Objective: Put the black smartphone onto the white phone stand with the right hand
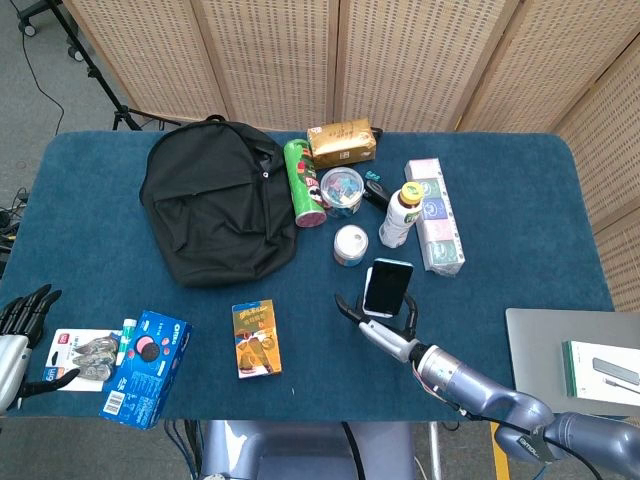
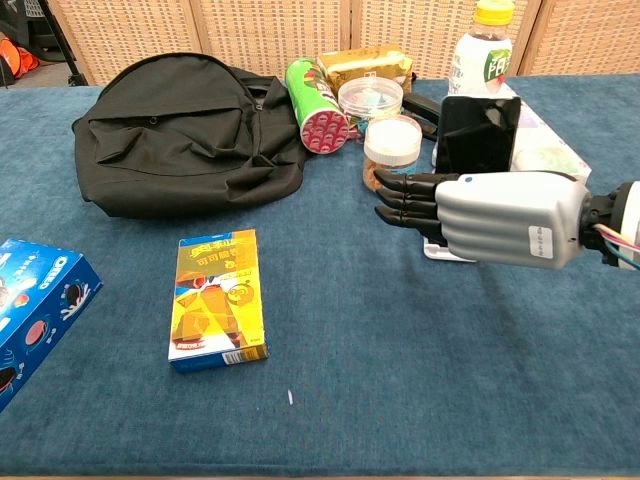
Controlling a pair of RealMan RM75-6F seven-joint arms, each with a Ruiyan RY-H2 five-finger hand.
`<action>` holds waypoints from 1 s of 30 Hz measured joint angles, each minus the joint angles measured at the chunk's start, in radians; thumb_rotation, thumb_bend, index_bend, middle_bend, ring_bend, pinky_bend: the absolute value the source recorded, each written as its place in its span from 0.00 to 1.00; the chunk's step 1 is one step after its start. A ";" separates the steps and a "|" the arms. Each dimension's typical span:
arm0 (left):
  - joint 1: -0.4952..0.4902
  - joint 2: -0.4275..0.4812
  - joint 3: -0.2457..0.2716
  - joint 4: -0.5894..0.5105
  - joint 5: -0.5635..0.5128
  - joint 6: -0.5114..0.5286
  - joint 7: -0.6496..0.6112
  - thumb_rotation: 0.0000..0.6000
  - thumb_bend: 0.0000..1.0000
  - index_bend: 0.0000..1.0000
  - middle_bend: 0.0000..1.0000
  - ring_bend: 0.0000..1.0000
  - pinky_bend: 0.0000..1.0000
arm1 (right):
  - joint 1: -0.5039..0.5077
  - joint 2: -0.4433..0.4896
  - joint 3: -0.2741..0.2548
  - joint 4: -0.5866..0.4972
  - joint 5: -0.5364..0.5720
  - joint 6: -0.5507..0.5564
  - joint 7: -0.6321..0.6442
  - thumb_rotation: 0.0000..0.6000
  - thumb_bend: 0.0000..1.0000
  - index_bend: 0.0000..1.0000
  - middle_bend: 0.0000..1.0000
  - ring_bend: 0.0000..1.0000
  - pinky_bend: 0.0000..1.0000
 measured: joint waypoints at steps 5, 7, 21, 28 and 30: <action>0.000 0.001 0.000 0.000 0.001 0.001 -0.001 1.00 0.00 0.00 0.00 0.00 0.00 | -0.003 0.005 0.001 -0.008 0.010 0.006 0.004 1.00 0.31 0.08 0.00 0.00 0.00; 0.000 0.001 0.000 0.000 0.001 0.002 -0.002 1.00 0.00 0.00 0.00 0.00 0.00 | -0.004 0.009 0.000 -0.013 0.012 0.009 0.004 1.00 0.31 0.08 0.00 0.00 0.00; 0.006 0.008 0.002 0.003 0.012 0.016 -0.022 1.00 0.00 0.00 0.00 0.00 0.00 | -0.049 0.138 -0.035 -0.154 -0.018 0.087 0.063 1.00 0.31 0.08 0.00 0.00 0.00; 0.014 0.009 0.008 0.004 0.029 0.031 -0.024 1.00 0.00 0.00 0.00 0.00 0.00 | -0.045 0.222 -0.066 -0.137 -0.156 0.195 0.347 1.00 0.31 0.08 0.00 0.00 0.00; 0.015 0.008 0.010 0.004 0.032 0.032 -0.023 1.00 0.00 0.00 0.00 0.00 0.00 | -0.044 0.244 -0.077 -0.104 -0.202 0.248 0.465 1.00 0.31 0.07 0.00 0.00 0.00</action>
